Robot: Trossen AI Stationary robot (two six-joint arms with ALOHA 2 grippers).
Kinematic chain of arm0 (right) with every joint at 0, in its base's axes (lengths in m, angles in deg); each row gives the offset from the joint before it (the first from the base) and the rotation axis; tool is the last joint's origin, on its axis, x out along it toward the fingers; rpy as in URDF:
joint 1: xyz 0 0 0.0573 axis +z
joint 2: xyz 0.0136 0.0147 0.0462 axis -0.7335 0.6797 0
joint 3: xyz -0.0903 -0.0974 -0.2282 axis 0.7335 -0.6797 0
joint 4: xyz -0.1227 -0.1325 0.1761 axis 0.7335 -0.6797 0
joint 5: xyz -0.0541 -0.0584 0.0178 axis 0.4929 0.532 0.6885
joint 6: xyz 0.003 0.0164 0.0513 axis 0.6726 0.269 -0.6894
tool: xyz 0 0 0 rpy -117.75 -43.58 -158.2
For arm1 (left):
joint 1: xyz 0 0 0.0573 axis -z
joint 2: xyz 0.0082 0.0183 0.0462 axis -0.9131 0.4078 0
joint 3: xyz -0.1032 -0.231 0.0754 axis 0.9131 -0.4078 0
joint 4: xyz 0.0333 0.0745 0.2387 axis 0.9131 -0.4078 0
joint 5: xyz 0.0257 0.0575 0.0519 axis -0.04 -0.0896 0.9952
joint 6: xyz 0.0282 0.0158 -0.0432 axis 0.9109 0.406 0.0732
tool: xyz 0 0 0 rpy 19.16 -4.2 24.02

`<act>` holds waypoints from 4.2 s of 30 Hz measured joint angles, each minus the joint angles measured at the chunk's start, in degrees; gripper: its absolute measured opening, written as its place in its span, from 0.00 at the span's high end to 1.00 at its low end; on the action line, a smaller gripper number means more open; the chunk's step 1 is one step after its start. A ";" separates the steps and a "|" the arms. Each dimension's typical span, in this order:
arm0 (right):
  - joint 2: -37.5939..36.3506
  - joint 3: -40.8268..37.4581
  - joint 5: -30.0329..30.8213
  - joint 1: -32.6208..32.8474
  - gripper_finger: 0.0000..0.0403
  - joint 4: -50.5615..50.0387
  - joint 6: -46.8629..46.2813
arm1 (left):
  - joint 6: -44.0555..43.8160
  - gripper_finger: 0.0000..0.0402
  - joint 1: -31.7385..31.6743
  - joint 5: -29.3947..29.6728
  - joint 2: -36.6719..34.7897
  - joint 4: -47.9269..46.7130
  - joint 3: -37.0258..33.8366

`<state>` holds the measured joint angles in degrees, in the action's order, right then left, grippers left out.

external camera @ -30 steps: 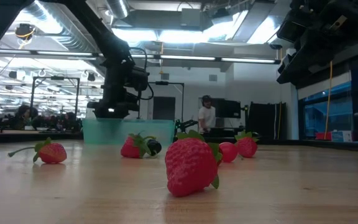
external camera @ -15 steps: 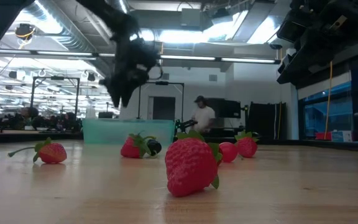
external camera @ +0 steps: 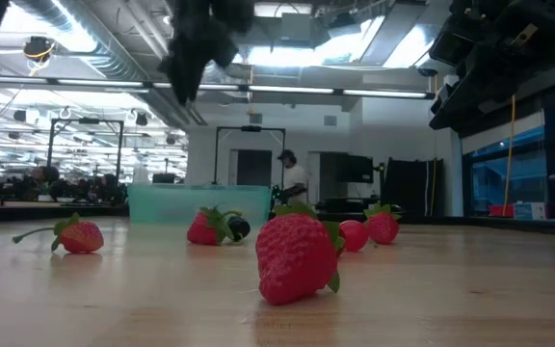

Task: Pick and placing Produce into tupperware
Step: Put the red strawberry into the blue bin

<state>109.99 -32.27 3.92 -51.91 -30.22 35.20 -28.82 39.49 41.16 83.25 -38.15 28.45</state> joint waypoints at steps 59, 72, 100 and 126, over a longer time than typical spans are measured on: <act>0.00 0.00 0.04 0.00 0.59 1.30 0.40 | -13.66 0.65 37.43 3.50 -41.12 57.61 -65.91; 0.00 0.00 0.07 -0.07 0.59 1.34 0.40 | -17.86 0.67 43.56 -2.96 -32.55 76.99 -69.26; 0.00 0.00 0.11 -0.07 0.59 1.73 0.22 | -26.91 0.68 54.57 2.68 -15.06 65.69 -59.36; -0.02 0.00 0.11 -0.07 0.59 1.73 0.38 | -26.86 0.73 54.63 6.46 -7.80 71.84 -59.29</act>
<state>109.97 -32.27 4.03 -51.98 -28.49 35.58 -55.68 94.12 47.62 75.45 33.69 -30.84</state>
